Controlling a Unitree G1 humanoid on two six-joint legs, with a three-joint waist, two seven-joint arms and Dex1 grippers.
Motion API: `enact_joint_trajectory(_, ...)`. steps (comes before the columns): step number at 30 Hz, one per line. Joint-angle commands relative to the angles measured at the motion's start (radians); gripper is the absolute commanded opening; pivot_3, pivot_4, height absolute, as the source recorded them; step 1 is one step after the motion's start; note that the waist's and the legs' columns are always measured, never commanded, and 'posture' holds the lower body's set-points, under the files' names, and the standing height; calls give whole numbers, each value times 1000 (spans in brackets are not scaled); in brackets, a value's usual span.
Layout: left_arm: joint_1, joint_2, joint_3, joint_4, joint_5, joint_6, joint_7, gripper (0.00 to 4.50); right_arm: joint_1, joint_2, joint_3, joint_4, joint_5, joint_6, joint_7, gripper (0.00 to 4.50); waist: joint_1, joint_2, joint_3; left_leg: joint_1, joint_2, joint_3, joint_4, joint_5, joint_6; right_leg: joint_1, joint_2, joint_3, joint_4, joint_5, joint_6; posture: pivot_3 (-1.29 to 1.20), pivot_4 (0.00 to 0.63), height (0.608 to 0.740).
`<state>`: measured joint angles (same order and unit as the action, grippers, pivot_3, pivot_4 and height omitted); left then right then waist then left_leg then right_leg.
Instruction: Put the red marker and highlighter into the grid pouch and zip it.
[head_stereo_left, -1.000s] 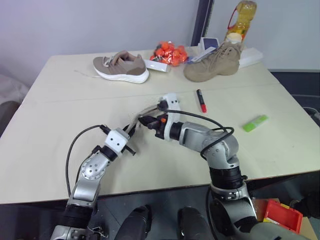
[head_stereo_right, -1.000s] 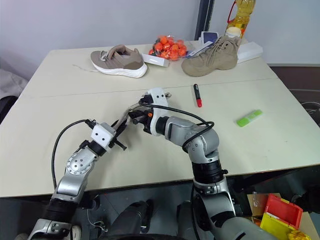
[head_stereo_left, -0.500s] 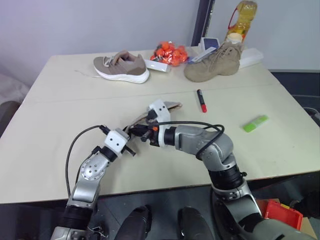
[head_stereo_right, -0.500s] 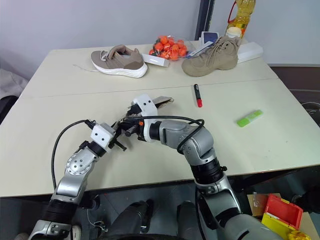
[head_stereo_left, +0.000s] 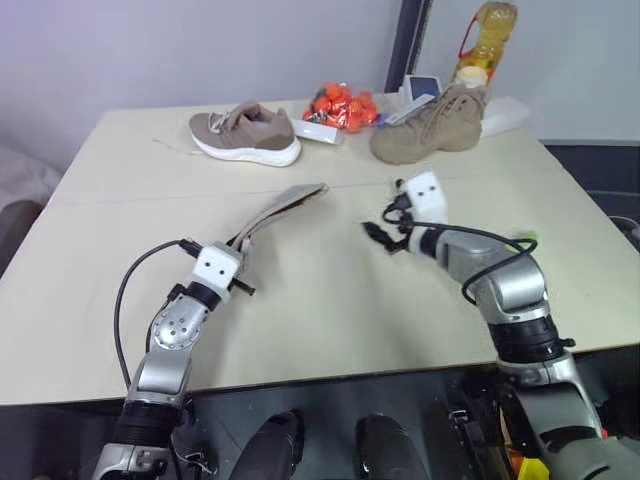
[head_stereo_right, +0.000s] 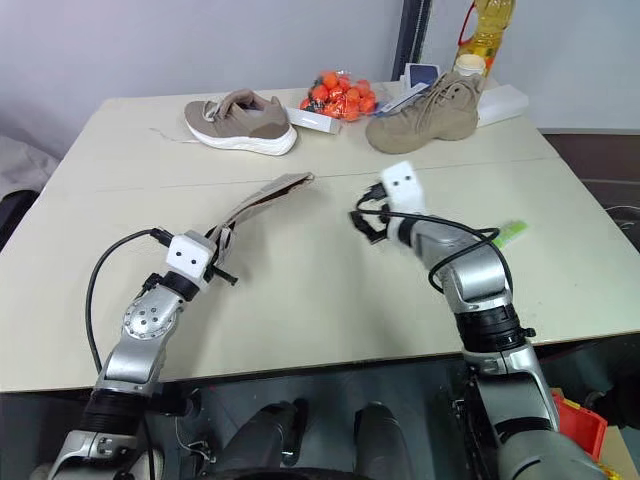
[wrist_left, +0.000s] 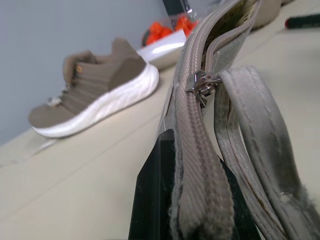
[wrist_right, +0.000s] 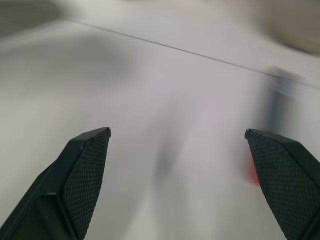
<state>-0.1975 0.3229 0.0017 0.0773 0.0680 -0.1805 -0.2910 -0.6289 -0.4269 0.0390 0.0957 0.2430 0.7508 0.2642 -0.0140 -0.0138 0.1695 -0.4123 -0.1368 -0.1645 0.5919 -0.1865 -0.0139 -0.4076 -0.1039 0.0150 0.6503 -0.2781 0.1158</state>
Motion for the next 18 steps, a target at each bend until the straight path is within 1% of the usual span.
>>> enact_joint_trajectory(1, -22, -9, -12, -19, 7, -2, 9, 0, -53, 39, -47, 116, -41, -114, -45, 4438, -3, 0, 0, 0, 0, 0, 0, 0, 0, 0, 0, 0, 0, 0, 0, 0, 150, 740)
enact_joint_trajectory(7, -18, -18, -21, -24, 4, 5, 5, 0, -107, 93, -82, 315, -53, -225, -45, 4438, 0, 0, 0, 0, 0, 1, 0, 0, 0, 0, 0, 0, 0, 0, 0, 0, 150, 740)
enact_joint_trajectory(8, -17, -18, -21, -24, 4, 6, 4, 0, -117, 99, -87, 346, -58, -242, -48, 4204, 0, 0, 0, 0, 0, 1, 0, 0, 0, 0, 0, 1, 0, 0, 0, 0, 150, 740)
enact_joint_trajectory(10, -16, -18, -20, -25, 3, 8, 4, 0, -128, 106, -91, 382, -66, -269, -47, 3584, 0, 0, 0, 0, 0, 1, 0, 0, 0, 0, 0, 1, 0, 0, 0, 0, 150, 740)
enact_joint_trajectory(14, -10, -21, -12, -32, -3, 15, 8, 0, -133, 111, -97, 407, -75, -295, -47, 1584, 0, 0, 0, 0, 0, 1, 0, 0, 0, 0, 0, 1, 0, 0, 0, 0, 150, 740)
enact_joint_trajectory(15, -8, -21, -10, -34, -5, 16, 8, 0, -132, 111, -100, 406, -78, -298, -49, 952, 0, 0, 0, 0, 0, 1, 0, 0, 0, 0, 0, 1, 0, 0, 0, 0, 150, 740)
enact_joint_trajectory(16, -5, -20, -9, -36, -6, 16, 7, 0, -130, 111, -102, 405, -79, -299, -50, 472, 0, 0, 0, 0, 0, 1, 0, 0, 0, 0, 0, 1, 0, 0, 0, 0, 150, 740)
enact_joint_trajectory(17, -2, -19, -9, -38, -7, 16, 6, 0, -126, 110, -103, 399, -81, -299, -49, 207, -1, 0, 0, 0, 0, 0, 0, 0, -1, 0, 1, 1, 0, 0, 0, 0, 150, 740)
enact_joint_trajectory(18, 1, -19, -8, -39, -9, 17, 5, 0, -122, 108, -101, 390, -86, -298, -48, 212, -2, 0, 0, 0, 0, 0, 0, 0, -1, 0, 1, 1, 0, 0, 0, 0, 150, 740)
